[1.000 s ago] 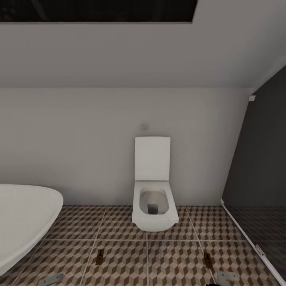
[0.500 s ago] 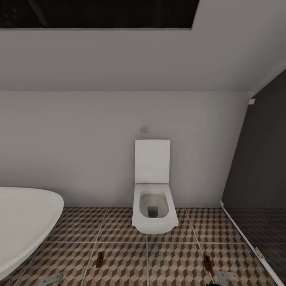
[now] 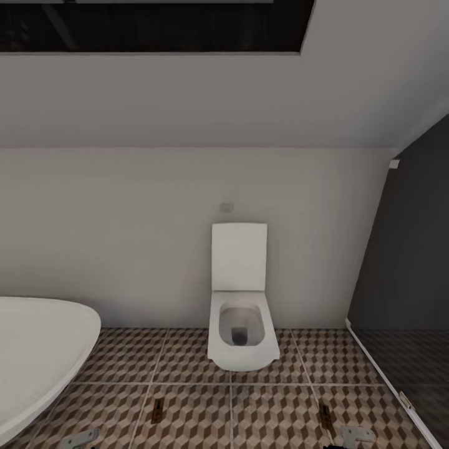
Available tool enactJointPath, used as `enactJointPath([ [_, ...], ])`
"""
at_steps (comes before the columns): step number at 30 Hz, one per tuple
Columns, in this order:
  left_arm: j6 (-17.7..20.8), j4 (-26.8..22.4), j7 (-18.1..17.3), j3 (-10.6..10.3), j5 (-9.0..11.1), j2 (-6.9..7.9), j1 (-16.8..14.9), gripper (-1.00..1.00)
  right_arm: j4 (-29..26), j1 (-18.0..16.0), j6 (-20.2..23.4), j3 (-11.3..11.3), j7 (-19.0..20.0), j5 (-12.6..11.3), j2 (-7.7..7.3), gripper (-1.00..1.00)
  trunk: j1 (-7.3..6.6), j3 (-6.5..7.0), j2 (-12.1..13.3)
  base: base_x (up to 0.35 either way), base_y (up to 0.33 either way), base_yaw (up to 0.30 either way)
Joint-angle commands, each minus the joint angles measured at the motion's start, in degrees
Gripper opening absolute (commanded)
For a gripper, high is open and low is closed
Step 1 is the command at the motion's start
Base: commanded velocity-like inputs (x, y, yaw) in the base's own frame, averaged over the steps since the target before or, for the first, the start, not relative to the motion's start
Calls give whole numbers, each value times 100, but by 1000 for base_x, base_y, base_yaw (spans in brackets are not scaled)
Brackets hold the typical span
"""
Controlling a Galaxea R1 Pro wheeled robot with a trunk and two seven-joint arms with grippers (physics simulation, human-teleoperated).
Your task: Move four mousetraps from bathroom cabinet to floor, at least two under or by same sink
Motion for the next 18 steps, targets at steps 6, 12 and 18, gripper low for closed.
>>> enactJointPath([
  [6, -47, 23, -24, 7, 62, -5, -11, 100, 24, -10, -42, 49, 1, -59, 2, 100, 0, -6, -4, 0, 0, 0],
  [12, -50, 24, -60, 2, 75, -27, -11, 100, 24, -10, -42, 49, 1, -59, 2, 100, 0, -6, -4, 0, 0, 0],
  [18, -50, 25, -86, -1, 84, -49, -13, 100, 25, -10, -42, 49, 1, -59, 2, 100, 0, -6, -4, 0, 0, 0],
])
